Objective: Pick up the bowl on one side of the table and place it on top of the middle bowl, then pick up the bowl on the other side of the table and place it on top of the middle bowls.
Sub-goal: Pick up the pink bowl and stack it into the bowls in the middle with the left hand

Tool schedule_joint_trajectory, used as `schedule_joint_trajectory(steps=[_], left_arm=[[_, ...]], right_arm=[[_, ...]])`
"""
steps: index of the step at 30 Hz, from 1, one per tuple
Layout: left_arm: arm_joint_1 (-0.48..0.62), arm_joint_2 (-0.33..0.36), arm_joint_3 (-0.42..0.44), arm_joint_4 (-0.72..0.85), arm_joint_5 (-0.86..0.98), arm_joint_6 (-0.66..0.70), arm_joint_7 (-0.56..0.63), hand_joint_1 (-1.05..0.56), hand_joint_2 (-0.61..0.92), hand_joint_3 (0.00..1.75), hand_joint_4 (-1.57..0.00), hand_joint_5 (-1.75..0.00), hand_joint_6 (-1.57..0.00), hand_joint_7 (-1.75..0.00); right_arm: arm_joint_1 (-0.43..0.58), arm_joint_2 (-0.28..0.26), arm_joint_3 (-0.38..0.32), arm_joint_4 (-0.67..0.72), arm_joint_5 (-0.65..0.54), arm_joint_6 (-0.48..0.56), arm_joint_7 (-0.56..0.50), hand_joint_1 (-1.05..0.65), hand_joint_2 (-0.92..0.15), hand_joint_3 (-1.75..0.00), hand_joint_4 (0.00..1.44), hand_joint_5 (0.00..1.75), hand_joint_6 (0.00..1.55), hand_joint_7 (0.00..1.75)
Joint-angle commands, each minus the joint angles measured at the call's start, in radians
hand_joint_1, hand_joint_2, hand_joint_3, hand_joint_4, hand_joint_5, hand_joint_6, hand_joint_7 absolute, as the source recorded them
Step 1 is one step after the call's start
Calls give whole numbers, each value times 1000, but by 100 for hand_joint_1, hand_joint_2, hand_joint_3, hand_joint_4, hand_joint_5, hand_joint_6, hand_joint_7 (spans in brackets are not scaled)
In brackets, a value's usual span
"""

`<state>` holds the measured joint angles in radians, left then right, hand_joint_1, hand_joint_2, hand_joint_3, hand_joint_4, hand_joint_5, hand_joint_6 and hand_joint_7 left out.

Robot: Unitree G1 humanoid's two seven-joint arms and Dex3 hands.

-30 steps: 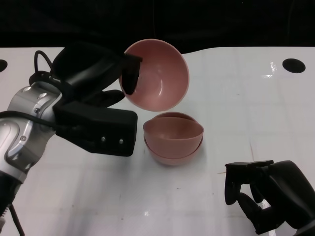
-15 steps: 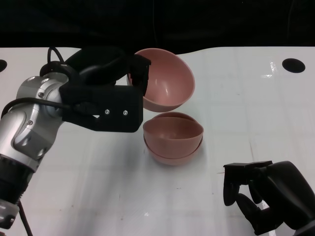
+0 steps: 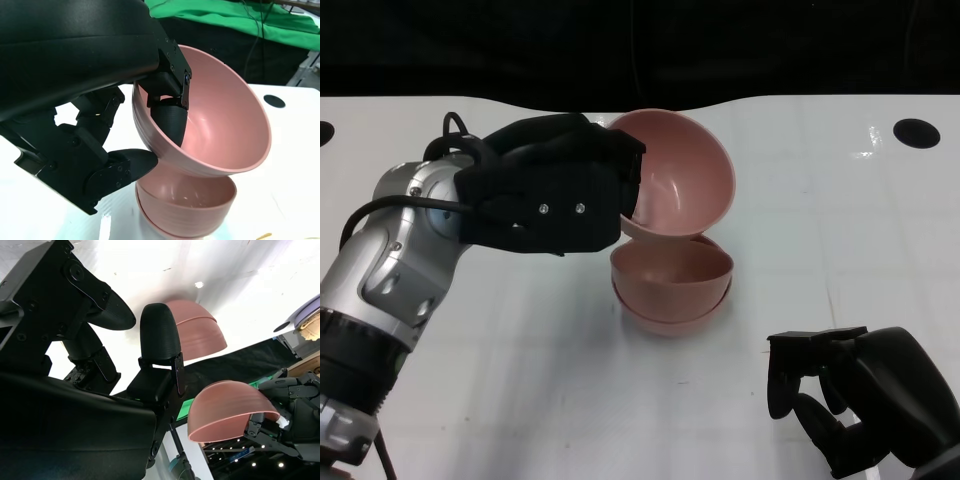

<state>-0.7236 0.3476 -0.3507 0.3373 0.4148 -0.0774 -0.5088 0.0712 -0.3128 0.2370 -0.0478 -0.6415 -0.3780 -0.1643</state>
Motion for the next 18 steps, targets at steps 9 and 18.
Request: schedule_joint_trajectory(steps=[9,18], left_arm=[[32,-9,2,-12,-51,44,-50,-15,44,129,-89,-175,-71,-175],[54,-18,-11,-11,-44,56,-71,-17,42,130,-89,-175,-72,-175]], right_arm=[[7,-4,-6,-12,2,15,12,-9,-14,-154,97,175,86,148],[6,-2,-3,-12,4,13,10,-8,-13,-153,97,175,86,149]])
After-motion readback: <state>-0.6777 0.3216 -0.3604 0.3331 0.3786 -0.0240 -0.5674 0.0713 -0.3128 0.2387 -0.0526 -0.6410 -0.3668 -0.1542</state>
